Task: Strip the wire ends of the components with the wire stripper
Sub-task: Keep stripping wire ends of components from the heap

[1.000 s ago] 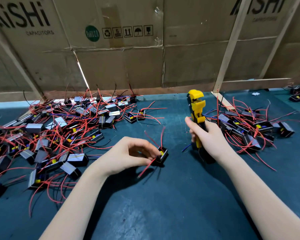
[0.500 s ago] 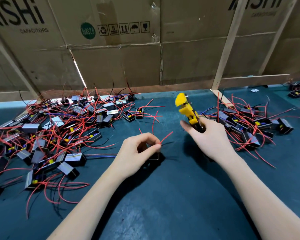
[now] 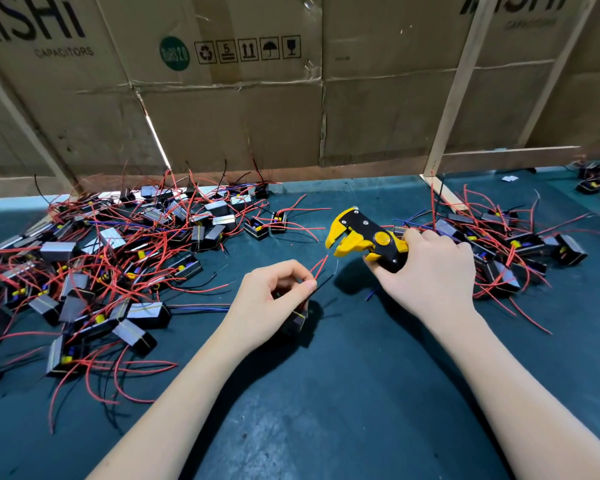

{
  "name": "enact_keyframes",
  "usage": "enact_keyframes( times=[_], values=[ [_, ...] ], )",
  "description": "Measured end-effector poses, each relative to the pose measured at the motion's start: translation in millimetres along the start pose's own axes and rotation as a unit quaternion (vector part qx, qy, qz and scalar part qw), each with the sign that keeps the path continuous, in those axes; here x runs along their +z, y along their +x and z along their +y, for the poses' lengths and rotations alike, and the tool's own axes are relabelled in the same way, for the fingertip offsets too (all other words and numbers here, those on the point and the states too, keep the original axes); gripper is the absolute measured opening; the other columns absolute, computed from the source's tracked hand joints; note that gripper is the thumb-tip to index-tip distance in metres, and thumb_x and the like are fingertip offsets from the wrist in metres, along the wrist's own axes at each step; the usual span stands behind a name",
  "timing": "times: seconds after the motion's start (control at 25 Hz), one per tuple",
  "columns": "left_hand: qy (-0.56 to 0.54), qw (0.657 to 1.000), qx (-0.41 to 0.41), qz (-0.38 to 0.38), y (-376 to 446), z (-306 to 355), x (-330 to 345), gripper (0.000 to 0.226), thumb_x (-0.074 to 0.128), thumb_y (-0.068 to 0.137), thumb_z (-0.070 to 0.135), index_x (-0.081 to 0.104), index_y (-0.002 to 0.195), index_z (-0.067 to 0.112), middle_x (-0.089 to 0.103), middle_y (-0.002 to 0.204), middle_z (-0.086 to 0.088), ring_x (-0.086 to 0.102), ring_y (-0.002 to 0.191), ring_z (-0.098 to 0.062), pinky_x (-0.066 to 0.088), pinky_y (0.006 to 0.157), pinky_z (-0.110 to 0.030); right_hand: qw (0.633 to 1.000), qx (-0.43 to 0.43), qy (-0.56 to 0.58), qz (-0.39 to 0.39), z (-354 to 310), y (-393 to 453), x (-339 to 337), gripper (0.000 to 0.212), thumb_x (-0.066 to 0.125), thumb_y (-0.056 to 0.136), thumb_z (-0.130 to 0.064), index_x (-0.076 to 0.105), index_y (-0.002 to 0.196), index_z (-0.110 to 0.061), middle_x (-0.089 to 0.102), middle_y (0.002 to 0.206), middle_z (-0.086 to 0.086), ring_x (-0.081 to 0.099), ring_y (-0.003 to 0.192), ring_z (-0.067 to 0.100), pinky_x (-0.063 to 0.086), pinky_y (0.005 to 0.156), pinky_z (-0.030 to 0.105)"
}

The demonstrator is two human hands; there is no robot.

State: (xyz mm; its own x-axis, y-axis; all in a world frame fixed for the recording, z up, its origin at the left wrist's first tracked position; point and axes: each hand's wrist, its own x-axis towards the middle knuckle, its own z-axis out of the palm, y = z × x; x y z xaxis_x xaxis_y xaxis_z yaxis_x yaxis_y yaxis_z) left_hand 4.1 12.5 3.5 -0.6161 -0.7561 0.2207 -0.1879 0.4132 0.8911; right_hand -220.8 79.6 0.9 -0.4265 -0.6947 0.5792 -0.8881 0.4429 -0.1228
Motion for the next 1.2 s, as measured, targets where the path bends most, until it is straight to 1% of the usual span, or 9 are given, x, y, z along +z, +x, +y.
enact_keyframes(
  times=[0.16,0.44,0.56,0.72,0.84,1.0,1.04,1.12,1.2],
  values=[
    [-0.010,1.000,-0.024,0.000,0,2,0,0.027,0.060,0.094,0.012,0.059,0.070,0.022,0.059,0.057,0.005,0.050,0.052,-0.010,0.043,0.056,-0.022,0.999,-0.027,-0.020,-0.011,-5,-1,-2,0.060,0.057,0.075,-0.068,0.062,0.092,-0.010,0.066,0.087,0.009,0.060,0.086,0.033,0.034,0.077,0.040],
    [-0.023,0.999,-0.040,-0.001,0,2,1,0.031,0.057,0.093,0.007,0.056,0.065,0.019,0.051,0.053,0.006,0.044,0.051,-0.012,0.038,0.058,-0.028,0.997,-0.070,-0.005,0.013,-6,0,-8,0.048,0.073,0.068,-0.055,0.061,0.079,-0.009,0.064,0.077,0.011,0.059,0.075,0.033,0.035,0.072,0.039],
    [-0.045,0.998,-0.040,0.005,2,0,0,0.034,0.057,0.093,0.006,0.056,0.063,0.020,0.048,0.053,0.009,0.044,0.052,-0.010,0.037,0.055,-0.022,0.997,-0.074,-0.011,0.012,-5,0,-8,0.047,0.071,0.069,-0.054,0.063,0.081,-0.010,0.065,0.079,0.010,0.059,0.077,0.033,0.037,0.077,0.040],
    [-0.050,0.998,-0.039,-0.009,2,-1,1,0.023,0.058,0.084,0.021,0.056,0.061,0.023,0.048,0.051,0.009,0.044,0.052,-0.011,0.037,0.053,-0.018,0.997,-0.082,-0.012,0.002,-7,0,-9,0.044,0.068,0.070,-0.055,0.061,0.077,-0.013,0.066,0.078,0.007,0.061,0.078,0.032,0.038,0.082,0.041],
    [-0.052,0.998,-0.041,-0.014,3,-3,1,0.020,0.056,0.081,0.023,0.057,0.061,0.022,0.048,0.050,0.010,0.043,0.049,-0.009,0.036,0.050,-0.015,0.995,-0.095,-0.014,-0.008,-8,0,-12,0.041,0.069,0.069,-0.054,0.057,0.068,-0.015,0.063,0.070,0.007,0.062,0.071,0.031,0.037,0.075,0.039],
    [-0.068,0.997,-0.040,-0.021,3,-4,1,0.022,0.056,0.082,0.021,0.056,0.060,0.022,0.045,0.048,0.010,0.039,0.042,-0.006,0.032,0.044,-0.011,0.994,-0.103,-0.021,-0.036,-9,0,-17,0.044,0.070,0.069,-0.056,0.046,0.059,-0.020,0.060,0.062,0.004,0.061,0.064,0.030,0.029,0.064,0.034],
    [-0.073,0.996,-0.041,-0.022,3,-4,0,0.023,0.055,0.082,0.021,0.056,0.059,0.023,0.044,0.048,0.011,0.039,0.041,-0.006,0.031,0.042,-0.009,0.994,-0.101,-0.026,-0.038,-9,1,-17,0.047,0.069,0.069,-0.058,0.044,0.057,-0.020,0.057,0.059,0.001,0.060,0.063,0.029,0.027,0.061,0.031],
    [-0.067,0.997,-0.034,-0.020,3,-3,-1,0.024,0.056,0.083,0.022,0.056,0.059,0.025,0.045,0.049,0.011,0.040,0.044,-0.006,0.033,0.044,-0.010,0.994,-0.087,-0.033,-0.053,-9,1,-17,0.053,0.064,0.070,-0.065,0.042,0.055,-0.020,0.043,0.053,-0.006,0.054,0.062,0.027,0.023,0.056,0.028],
    [-0.060,0.998,-0.028,-0.017,3,-2,-1,0.023,0.056,0.082,0.023,0.057,0.059,0.027,0.046,0.049,0.012,0.044,0.049,-0.007,0.036,0.050,-0.012,0.994,-0.065,-0.029,-0.088,-10,0,-12,0.056,0.056,0.072,-0.072,0.040,0.056,-0.020,0.037,0.057,-0.006,0.051,0.066,0.026,0.024,0.055,0.028]
  ],
)
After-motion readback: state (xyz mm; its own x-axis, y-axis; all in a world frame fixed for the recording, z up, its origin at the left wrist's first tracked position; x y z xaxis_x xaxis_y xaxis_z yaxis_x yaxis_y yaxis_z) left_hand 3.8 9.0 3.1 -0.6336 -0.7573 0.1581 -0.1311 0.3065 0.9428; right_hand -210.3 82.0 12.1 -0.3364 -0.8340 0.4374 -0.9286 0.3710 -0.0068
